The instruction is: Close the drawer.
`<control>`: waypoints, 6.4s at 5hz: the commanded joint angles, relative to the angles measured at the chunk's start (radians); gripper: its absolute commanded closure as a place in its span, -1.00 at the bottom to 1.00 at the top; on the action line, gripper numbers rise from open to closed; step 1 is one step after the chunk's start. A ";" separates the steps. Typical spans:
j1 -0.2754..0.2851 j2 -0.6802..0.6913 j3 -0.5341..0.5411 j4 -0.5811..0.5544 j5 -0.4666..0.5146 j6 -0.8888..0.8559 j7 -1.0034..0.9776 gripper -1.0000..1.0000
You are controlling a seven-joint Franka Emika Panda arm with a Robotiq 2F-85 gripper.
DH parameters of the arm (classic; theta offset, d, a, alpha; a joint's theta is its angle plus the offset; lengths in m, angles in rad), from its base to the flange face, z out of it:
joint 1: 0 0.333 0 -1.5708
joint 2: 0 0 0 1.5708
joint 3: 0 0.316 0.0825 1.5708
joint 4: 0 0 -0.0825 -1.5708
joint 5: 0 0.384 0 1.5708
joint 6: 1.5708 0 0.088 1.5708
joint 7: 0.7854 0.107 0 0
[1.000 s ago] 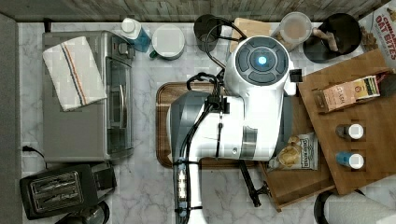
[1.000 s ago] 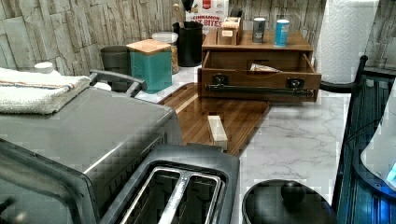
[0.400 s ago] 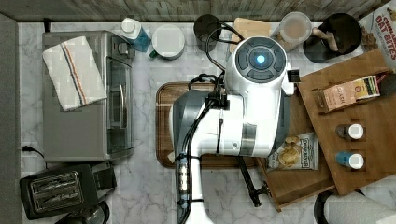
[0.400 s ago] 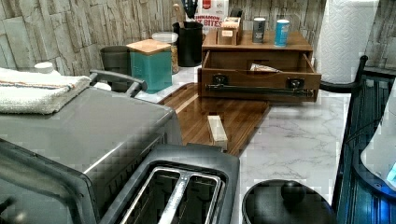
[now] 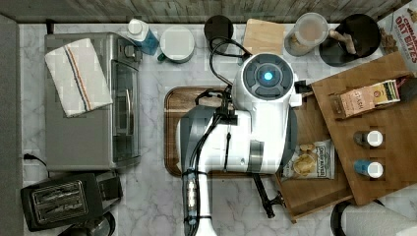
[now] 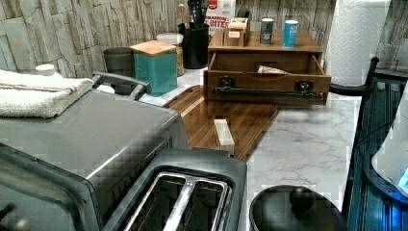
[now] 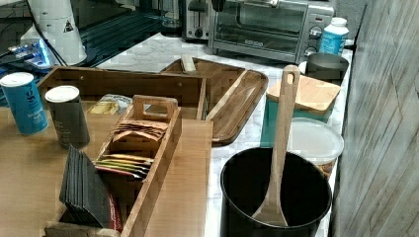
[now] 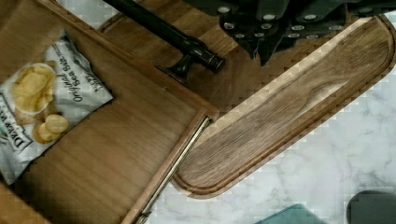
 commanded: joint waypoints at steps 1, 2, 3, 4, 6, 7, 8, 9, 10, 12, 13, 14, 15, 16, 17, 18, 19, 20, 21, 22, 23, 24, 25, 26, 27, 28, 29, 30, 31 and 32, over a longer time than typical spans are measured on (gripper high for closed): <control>0.071 -0.110 0.085 -0.216 -0.009 0.213 -0.170 1.00; 0.060 -0.111 0.108 -0.268 -0.046 0.248 -0.204 1.00; 0.049 -0.140 0.084 -0.374 -0.031 0.343 -0.437 1.00; 0.060 -0.150 0.056 -0.454 -0.043 0.417 -0.567 1.00; 0.047 -0.148 0.042 -0.594 -0.086 0.538 -0.590 1.00; 0.040 -0.144 0.028 -0.634 -0.070 0.540 -0.624 1.00; 0.034 -0.146 0.023 -0.675 -0.131 0.536 -0.612 1.00; 0.051 -0.148 -0.039 -0.712 -0.165 0.557 -0.642 1.00; 0.023 -0.149 -0.046 -0.756 -0.198 0.597 -0.669 1.00; 0.008 -0.194 -0.073 -0.787 -0.186 0.564 -0.821 1.00; -0.004 -0.217 -0.077 -0.811 -0.229 0.608 -0.850 1.00; -0.032 -0.232 -0.090 -0.815 -0.277 0.647 -0.903 1.00; -0.046 -0.229 -0.116 -0.802 -0.284 0.670 -0.969 1.00; -0.058 -0.217 -0.138 -0.783 -0.255 0.702 -1.049 1.00; -0.076 -0.153 -0.151 -0.722 -0.227 0.728 -1.117 1.00; -0.097 -0.070 -0.175 -0.640 -0.188 0.732 -1.197 1.00; -0.108 -0.079 -0.200 -0.571 -0.257 0.651 -1.158 1.00; -0.131 -0.070 -0.226 -0.489 -0.259 0.609 -1.184 1.00; -0.139 0.029 -0.290 -0.339 -0.129 0.576 -1.368 1.00; -0.180 0.169 -0.316 -0.217 0.038 0.624 -1.567 1.00; -0.201 0.185 -0.343 -0.143 -0.021 0.612 -1.518 1.00; -0.195 0.198 -0.383 -0.066 -0.102 0.552 -1.442 1.00; -0.196 0.228 -0.405 -0.073 -0.037 0.639 -1.482 1.00; -0.194 0.228 -0.407 -0.073 -0.036 0.639 -1.483 1.00; -0.194 0.228 -0.407 -0.073 -0.036 0.639 -1.482 1.00; -0.191 0.229 -0.411 -0.073 -0.034 0.639 -1.483 1.00; -0.188 0.229 -0.413 -0.073 -0.033 0.639 -1.484 1.00; -0.182 0.230 -0.420 -0.073 -0.029 0.639 -1.487 1.00; -0.183 0.230 -0.419 -0.073 -0.030 0.639 -1.487 1.00; -0.181 0.230 -0.421 -0.073 -0.029 0.639 -1.488 1.00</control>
